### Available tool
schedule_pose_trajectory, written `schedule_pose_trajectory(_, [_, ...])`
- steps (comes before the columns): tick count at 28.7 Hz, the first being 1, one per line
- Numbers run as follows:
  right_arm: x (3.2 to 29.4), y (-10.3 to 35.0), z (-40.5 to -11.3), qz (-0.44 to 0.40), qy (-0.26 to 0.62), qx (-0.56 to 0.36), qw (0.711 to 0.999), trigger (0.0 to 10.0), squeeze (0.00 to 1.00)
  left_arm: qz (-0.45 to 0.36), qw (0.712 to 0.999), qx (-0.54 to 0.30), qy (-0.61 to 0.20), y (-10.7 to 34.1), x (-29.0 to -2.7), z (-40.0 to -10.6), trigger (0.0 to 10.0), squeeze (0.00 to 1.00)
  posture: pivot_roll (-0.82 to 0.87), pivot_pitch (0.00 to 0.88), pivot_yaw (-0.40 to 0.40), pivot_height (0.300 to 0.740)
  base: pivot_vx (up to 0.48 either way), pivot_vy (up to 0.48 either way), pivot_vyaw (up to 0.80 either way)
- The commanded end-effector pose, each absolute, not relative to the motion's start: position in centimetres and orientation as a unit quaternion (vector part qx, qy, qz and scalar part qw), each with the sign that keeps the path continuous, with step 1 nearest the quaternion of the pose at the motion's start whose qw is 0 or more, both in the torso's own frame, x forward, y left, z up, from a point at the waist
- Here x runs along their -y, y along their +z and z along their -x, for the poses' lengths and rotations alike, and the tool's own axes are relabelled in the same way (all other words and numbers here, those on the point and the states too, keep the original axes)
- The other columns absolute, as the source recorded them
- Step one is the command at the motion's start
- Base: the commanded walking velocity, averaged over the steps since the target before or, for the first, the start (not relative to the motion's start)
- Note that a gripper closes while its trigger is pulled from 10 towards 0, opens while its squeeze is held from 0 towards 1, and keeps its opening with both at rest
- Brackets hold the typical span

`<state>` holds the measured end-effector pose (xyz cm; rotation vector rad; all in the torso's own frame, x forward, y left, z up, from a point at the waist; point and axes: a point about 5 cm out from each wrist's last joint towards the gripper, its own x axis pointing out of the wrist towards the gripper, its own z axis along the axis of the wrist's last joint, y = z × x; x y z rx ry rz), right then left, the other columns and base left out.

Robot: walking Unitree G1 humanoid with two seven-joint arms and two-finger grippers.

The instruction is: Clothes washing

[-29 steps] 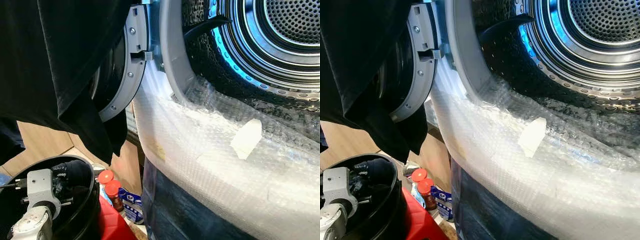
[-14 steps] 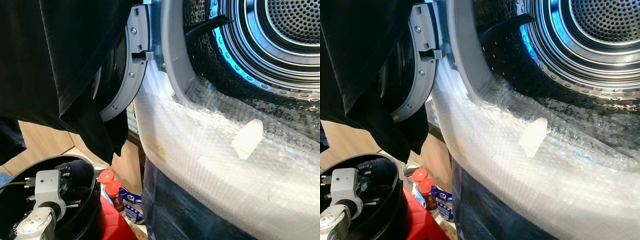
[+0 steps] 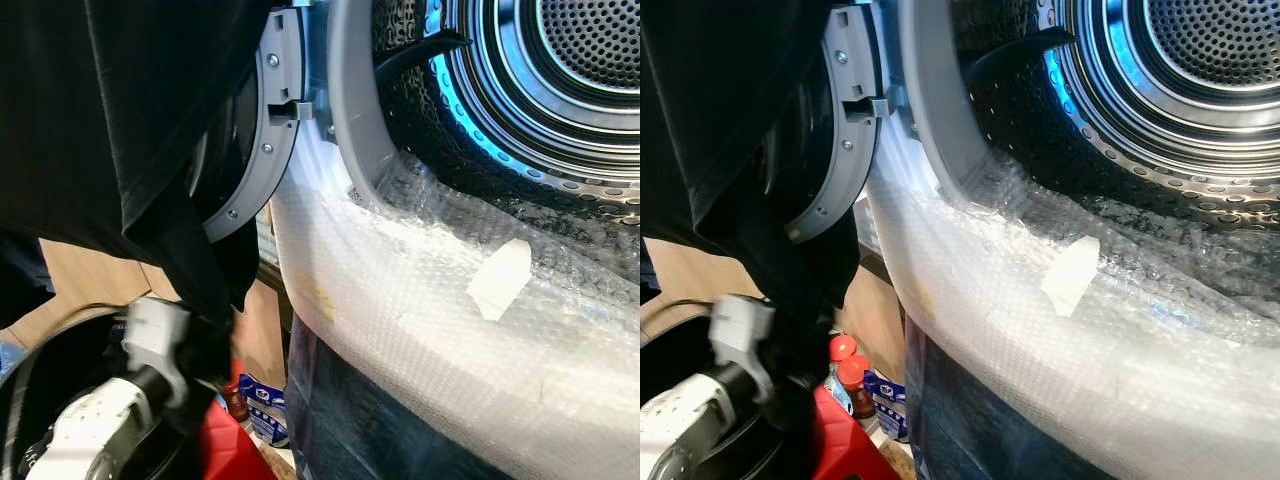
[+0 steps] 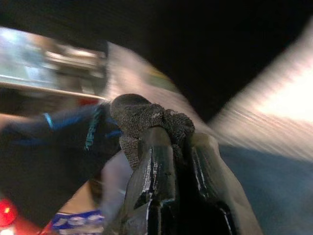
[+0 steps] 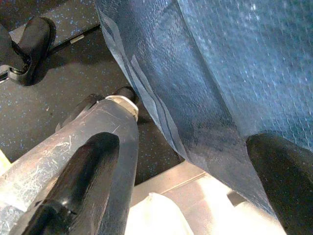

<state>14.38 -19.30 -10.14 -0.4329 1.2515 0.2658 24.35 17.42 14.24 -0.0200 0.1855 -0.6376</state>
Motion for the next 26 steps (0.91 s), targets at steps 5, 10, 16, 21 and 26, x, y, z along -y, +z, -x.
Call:
schedule_pose_trajectory(5, [19.2,-10.2,-14.2,0.202,0.130,-0.580,0.779,10.0,0.00,0.020,0.893,-0.165,-0.418,11.9,-14.9,-24.0,0.0,0.00,0.18,0.000,0.006,0.740,0.000,0.000,0.00])
schedule_pose_trajectory(10, [19.0,-10.1,-14.5,0.218,0.157,-0.561,0.783,10.0,0.00,-0.006,0.851,-0.219,-0.476,8.9,-12.4,-24.3,0.0,0.00,0.15,0.000,0.005,0.740,0.000,0.000,0.00])
schedule_pose_trajectory(16, [17.3,-9.1,-17.1,0.221,0.250,-0.522,0.785,10.0,0.00,-0.029,0.828,-0.248,-0.501,7.1,-11.4,-24.7,0.0,0.00,0.12,0.000,0.005,0.740,0.000,0.000,0.00])
schedule_pose_trajectory(21, [17.5,-7.9,-17.8,0.185,0.398,-0.512,0.739,10.0,0.00,-0.043,0.801,-0.268,-0.534,6.3,-11.3,-24.2,0.0,0.00,0.11,0.000,-0.011,0.740,0.000,0.000,0.00])
schedule_pose_trajectory(26, [18.1,-7.0,-18.2,0.146,0.444,-0.493,0.734,10.0,0.00,-0.022,0.751,-0.283,-0.596,6.2,-11.1,-22.6,0.0,0.00,0.10,0.000,-0.019,0.740,0.000,0.000,0.00])
